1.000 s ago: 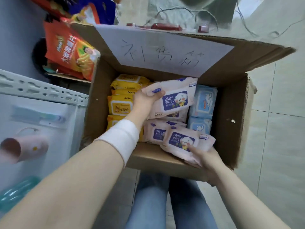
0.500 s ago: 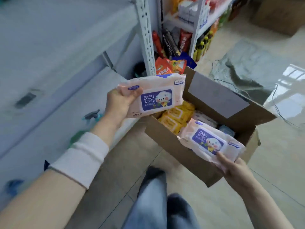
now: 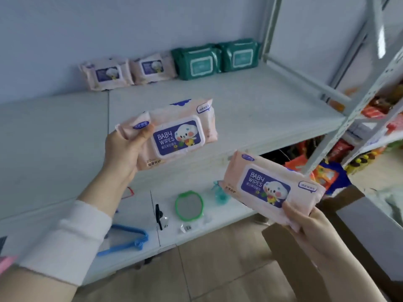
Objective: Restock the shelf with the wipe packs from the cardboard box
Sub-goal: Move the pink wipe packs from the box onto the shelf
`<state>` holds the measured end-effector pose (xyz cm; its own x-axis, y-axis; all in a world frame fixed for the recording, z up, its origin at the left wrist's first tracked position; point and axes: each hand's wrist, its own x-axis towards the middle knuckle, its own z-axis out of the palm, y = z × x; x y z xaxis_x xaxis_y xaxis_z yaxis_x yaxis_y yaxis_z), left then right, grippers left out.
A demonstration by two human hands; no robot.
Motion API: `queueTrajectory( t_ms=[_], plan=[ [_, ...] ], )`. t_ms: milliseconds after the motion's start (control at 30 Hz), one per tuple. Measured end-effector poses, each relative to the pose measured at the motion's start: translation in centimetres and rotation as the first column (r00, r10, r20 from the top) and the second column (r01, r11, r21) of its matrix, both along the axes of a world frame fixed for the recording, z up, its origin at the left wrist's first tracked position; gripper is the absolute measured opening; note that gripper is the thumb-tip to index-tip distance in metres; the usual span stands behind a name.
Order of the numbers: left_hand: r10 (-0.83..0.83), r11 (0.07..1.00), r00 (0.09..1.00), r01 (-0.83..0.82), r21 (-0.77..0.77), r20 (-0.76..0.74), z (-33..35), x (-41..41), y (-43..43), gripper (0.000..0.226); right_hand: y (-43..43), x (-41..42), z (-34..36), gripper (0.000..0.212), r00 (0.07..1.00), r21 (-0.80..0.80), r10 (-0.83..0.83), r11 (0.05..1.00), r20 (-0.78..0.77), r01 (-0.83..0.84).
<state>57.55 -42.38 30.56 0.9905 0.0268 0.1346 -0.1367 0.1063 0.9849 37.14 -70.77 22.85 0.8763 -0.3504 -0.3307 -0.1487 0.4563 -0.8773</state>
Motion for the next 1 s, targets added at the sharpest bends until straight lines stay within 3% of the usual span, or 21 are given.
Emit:
queueTrajectory(
  t_ms=[167, 300, 567, 700, 767, 867, 1000],
  plan=[
    [0.105, 0.994, 0.994, -0.104, 0.024, -0.042, -1.2, 5.7, 8.5, 0.012, 5.6, 10.5, 2.4, 0.041, 0.985, -0.061, 0.165, 0.985, 0.059, -0.161],
    [0.124, 0.992, 0.988, -0.122, 0.034, -0.090, -2.4, 10.8, 11.7, 0.013, 7.6, 18.6, 3.7, 0.024, 0.972, -0.105, 0.222, 0.971, 0.072, -0.213],
    [0.114, 0.993, 0.991, -0.111, 0.046, -0.075, -2.5, 25.4, 13.8, 0.017, 7.0, 38.3, 5.6, 0.025, 0.925, -0.225, 0.348, 0.924, 0.154, -0.310],
    [0.129, 0.990, 0.989, -0.123, 0.071, -0.076, -3.6, 32.3, 13.4, 0.034, 7.1, 48.1, 4.9, 0.028, 0.887, -0.279, 0.440, 0.877, 0.142, -0.391],
    [0.138, 0.989, 0.987, -0.134, 0.057, -0.078, -4.2, 35.6, 13.3, 0.028, 7.4, 52.8, 4.2, 0.028, 0.870, -0.330, 0.480, 0.844, 0.111, -0.423],
    [0.153, 0.985, 0.988, -0.150, 0.085, -0.029, -4.7, 39.2, 13.6, 0.014, 7.8, 57.7, 3.3, 0.030, 0.939, -0.516, 0.343, 0.808, 0.020, -0.284],
    [0.192, 0.940, 0.981, -0.195, 0.281, 0.038, -4.5, 41.8, 14.8, 0.017, 8.2, 60.5, 2.0, 0.031, 0.995, -0.776, 0.103, 0.628, 0.017, -0.052]
  ],
)
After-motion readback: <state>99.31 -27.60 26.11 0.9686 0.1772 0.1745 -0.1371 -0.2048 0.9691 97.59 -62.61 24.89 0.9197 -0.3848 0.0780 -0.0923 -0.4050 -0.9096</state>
